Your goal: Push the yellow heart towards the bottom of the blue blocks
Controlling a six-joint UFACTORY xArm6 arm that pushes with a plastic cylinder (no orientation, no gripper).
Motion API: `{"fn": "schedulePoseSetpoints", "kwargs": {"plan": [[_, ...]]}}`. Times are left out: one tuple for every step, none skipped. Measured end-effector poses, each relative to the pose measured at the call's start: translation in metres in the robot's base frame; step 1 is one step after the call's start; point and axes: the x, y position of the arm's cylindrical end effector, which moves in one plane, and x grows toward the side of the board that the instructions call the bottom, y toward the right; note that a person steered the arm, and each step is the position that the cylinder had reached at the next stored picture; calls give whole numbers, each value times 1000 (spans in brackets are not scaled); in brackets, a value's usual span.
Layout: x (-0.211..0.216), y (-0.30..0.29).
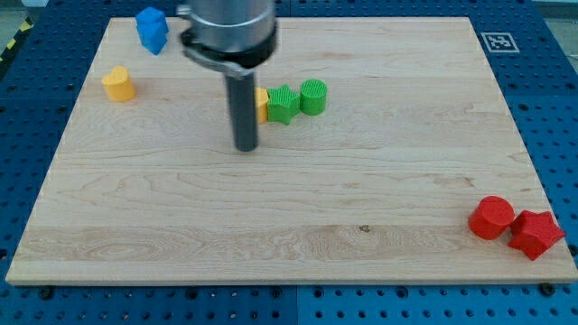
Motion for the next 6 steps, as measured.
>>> {"fn": "schedulePoseSetpoints", "kwargs": {"plan": [[-3, -64], [-15, -140], [-41, -210], [-78, -220], [-92, -209], [-91, -173]]}}
